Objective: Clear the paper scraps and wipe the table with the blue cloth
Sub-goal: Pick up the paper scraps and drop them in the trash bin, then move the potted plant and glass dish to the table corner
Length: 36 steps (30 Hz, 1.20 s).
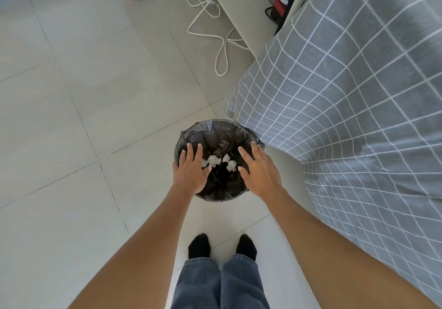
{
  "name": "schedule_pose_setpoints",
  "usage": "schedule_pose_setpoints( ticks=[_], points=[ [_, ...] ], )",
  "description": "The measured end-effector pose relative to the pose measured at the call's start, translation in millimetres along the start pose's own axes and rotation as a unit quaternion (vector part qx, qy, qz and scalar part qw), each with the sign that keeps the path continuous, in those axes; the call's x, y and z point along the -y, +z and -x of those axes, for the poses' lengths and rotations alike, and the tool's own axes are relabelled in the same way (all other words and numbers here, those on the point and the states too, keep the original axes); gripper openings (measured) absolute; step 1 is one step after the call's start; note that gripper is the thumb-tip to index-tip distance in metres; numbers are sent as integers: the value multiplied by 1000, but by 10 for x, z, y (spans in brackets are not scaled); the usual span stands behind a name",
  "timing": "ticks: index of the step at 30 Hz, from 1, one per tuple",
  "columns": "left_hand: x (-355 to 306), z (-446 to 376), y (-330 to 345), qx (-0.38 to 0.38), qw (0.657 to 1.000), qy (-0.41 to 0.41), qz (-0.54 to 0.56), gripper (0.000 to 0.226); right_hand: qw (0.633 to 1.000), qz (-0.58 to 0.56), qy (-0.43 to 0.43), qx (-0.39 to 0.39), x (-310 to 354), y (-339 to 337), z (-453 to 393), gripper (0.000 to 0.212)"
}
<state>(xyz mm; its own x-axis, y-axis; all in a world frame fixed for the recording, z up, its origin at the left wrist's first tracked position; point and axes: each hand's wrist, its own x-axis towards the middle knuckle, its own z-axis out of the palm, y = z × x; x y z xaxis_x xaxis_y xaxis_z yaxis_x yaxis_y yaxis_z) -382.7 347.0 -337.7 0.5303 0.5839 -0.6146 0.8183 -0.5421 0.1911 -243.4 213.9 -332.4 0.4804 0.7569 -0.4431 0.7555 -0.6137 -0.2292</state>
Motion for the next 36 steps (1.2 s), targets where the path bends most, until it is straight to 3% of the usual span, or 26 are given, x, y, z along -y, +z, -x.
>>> schedule_pose_setpoints(
  ticks=[9,21,29,36],
  points=[
    [-235,550,-1026,-27,998,22,-55,64,999,-5,26,-29,288,-1040,319,59],
    [-984,1591,-2802,-107,988,76,-80,62,993,3,38,-111,580,-2917,1231,60],
    [-1627,2266,-3450,-149,971,162,-91,60,976,-20,114,-184,287,-3965,1979,60],
    [-2459,2590,-3585,-180,944,238,-141,62,954,-40,191,-229,-291,-4296,2638,59]
  ],
)
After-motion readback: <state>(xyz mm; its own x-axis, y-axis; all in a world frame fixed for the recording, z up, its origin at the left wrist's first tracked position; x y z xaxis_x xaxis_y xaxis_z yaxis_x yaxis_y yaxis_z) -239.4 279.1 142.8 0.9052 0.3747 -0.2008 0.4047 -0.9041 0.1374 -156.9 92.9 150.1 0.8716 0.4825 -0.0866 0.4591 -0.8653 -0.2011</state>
